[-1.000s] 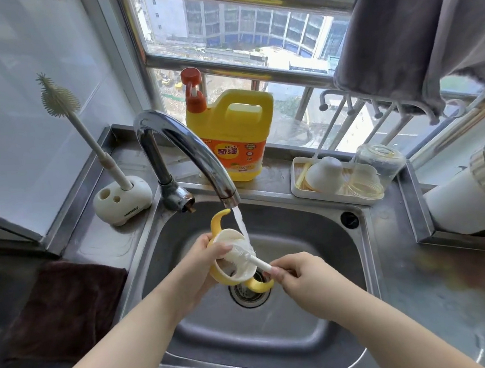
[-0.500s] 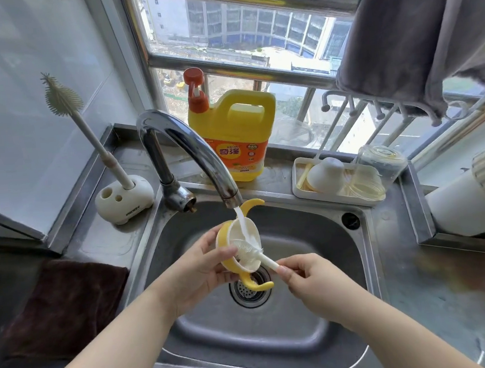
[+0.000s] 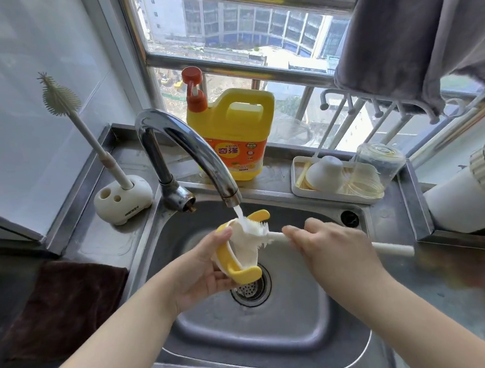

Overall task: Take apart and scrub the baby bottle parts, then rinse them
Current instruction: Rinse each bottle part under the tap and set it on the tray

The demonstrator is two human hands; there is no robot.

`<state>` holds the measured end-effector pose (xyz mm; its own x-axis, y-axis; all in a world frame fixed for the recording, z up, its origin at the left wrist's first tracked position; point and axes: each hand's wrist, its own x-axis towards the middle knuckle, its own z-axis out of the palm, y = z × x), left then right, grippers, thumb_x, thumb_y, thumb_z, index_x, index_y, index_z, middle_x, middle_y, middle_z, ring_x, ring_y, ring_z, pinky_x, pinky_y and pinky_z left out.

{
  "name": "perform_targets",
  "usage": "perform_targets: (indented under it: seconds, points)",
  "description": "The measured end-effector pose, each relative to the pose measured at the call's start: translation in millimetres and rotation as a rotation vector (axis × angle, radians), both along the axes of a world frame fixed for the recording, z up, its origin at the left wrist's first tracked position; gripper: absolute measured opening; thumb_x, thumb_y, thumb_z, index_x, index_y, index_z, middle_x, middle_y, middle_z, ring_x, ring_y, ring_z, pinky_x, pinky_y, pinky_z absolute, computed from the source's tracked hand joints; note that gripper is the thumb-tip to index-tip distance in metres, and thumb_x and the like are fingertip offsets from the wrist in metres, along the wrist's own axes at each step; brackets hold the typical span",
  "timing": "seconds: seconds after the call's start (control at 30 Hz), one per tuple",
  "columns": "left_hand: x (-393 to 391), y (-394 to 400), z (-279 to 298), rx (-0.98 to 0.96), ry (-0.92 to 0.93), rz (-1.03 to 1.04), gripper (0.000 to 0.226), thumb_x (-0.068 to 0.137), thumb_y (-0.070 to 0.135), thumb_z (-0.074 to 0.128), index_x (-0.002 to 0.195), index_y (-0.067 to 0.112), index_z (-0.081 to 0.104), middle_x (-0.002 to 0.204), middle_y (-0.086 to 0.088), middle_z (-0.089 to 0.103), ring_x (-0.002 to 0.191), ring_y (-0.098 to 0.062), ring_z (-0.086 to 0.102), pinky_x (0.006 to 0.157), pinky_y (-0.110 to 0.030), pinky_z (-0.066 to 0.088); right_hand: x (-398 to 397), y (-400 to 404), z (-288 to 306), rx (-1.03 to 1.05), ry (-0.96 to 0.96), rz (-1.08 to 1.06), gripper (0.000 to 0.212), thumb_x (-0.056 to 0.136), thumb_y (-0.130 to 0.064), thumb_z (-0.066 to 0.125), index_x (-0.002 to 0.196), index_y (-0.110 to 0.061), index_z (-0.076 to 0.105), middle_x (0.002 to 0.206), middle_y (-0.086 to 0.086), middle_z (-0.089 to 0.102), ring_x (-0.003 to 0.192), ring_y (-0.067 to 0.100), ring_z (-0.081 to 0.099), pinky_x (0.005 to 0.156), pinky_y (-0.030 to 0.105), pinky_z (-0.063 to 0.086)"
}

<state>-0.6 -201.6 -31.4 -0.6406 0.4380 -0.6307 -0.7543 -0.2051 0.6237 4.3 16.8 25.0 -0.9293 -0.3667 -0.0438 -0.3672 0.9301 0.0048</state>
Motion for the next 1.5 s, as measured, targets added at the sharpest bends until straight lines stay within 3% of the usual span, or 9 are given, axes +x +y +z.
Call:
perform_targets:
  seconds: [0.07,0.2,0.33,0.5,0.67,0.8,0.93,1.27,1.5]
  points:
    - [-3,-2,2,-0.037,0.059,0.056,0.067,0.068,0.046,0.071,0.127,0.021,0.054,0.113,-0.019,0.066,0.091,-0.029,0.067,0.077,-0.040,0.057,4,-4,-2,-0.059,-0.080,-0.049,0.006,0.087,-0.032,0.060,0.090,-0.028,0.060,0.067,-0.006,0.042,0.064,0.022,0.059,0.050,0.028,0.032]
    - [-6,-3,7,-0.037,0.136,0.098,0.049,0.081,0.035,0.068,0.125,0.017,0.058,0.114,-0.019,0.065,0.095,-0.030,0.065,0.082,-0.045,0.056,7,-2,-1,-0.401,-0.570,-0.123,0.024,0.098,-0.033,0.042,0.101,-0.024,0.064,0.066,-0.010,0.050,0.063,0.007,0.047,0.063,0.027,0.040]
    - [-2,4,14,-0.038,0.101,0.007,0.037,0.085,0.036,0.057,0.117,0.020,0.064,0.104,-0.013,0.070,0.081,-0.021,0.067,0.064,-0.035,0.059,3,1,1,-0.136,-0.347,-0.057,0.024,0.097,-0.038,0.040,0.105,-0.029,0.060,0.081,-0.005,0.058,0.087,0.021,0.059,0.064,0.029,0.041]
    - [-5,10,15,-0.202,-0.048,-0.052,0.038,0.088,0.043,0.056,0.114,0.018,0.064,0.094,-0.014,0.060,0.068,-0.020,0.060,0.056,-0.030,0.053,5,1,0,0.015,-0.002,0.033,0.033,0.053,-0.017,0.086,0.080,-0.028,0.070,0.052,-0.005,0.042,0.040,0.018,0.050,0.042,0.020,0.014]
    - [-4,9,14,-0.146,-0.014,-0.058,0.047,0.085,0.050,0.054,0.121,0.020,0.060,0.088,-0.007,0.065,0.070,-0.016,0.057,0.062,-0.027,0.047,17,0,-14,-0.191,-0.207,-0.133,0.025,0.097,-0.039,0.038,0.107,-0.027,0.057,0.091,-0.004,0.061,0.087,0.022,0.060,0.064,0.030,0.042]
    - [1,10,12,0.030,0.028,0.023,0.048,0.083,0.037,0.066,0.127,0.020,0.053,0.118,-0.020,0.064,0.094,-0.028,0.063,0.089,-0.048,0.050,22,-4,-14,-0.407,-0.479,-0.203,0.021,0.096,-0.032,0.045,0.094,-0.023,0.065,0.064,-0.005,0.054,0.062,0.014,0.049,0.062,0.030,0.044]
    - [4,5,12,0.138,0.037,-0.008,0.071,0.064,0.036,0.070,0.128,0.012,0.051,0.109,-0.018,0.066,0.079,-0.021,0.063,0.065,-0.031,0.053,21,-2,-10,-0.476,-0.589,-0.254,0.019,0.096,-0.029,0.048,0.090,-0.029,0.066,0.054,-0.007,0.041,0.048,0.006,0.036,0.046,0.017,0.029]
    - [2,4,10,0.094,0.181,-0.039,0.115,0.039,0.052,0.091,0.138,0.027,0.038,0.103,-0.009,0.066,0.078,-0.019,0.064,0.062,-0.027,0.052,22,-5,-8,-0.552,-0.609,-0.293,0.021,0.096,-0.033,0.048,0.099,-0.028,0.068,0.052,-0.006,0.042,0.047,0.007,0.035,0.045,0.017,0.028]
    - [6,9,4,0.019,0.230,0.064,0.104,0.037,0.040,0.093,0.129,0.030,0.045,0.107,-0.004,0.063,0.080,-0.014,0.066,0.061,-0.028,0.052,24,-4,-2,-0.465,-0.517,-0.197,0.024,0.096,-0.038,0.045,0.104,-0.028,0.066,0.061,-0.006,0.049,0.058,0.009,0.048,0.060,0.029,0.041]
